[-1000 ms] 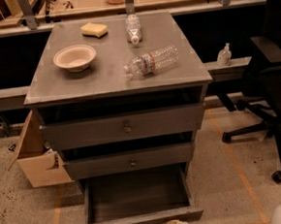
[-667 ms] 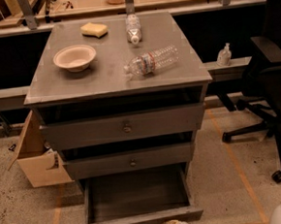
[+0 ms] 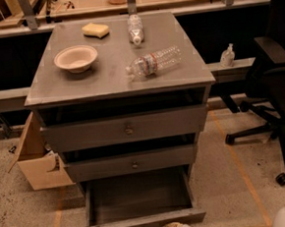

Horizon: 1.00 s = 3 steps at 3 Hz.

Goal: Close bottom drawer

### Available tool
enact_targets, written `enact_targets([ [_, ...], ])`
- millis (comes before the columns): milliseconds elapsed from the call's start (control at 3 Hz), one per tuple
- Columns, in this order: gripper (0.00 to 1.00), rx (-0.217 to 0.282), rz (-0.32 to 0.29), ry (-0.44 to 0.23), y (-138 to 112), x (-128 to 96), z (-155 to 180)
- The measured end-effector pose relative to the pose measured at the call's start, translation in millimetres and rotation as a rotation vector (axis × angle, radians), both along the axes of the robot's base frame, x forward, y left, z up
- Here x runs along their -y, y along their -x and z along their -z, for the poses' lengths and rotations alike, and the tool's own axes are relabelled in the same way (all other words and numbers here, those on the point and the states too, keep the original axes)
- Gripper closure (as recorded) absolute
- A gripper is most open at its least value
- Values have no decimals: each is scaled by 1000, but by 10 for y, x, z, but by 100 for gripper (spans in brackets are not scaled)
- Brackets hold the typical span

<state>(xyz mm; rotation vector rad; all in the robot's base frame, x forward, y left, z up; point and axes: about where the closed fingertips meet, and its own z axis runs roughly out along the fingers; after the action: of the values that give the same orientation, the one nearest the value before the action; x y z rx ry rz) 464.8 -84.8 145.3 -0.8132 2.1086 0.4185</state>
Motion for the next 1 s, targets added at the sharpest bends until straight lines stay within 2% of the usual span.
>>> enact_targets([
  [1000, 100, 23, -18, -4, -54, -96, -29],
])
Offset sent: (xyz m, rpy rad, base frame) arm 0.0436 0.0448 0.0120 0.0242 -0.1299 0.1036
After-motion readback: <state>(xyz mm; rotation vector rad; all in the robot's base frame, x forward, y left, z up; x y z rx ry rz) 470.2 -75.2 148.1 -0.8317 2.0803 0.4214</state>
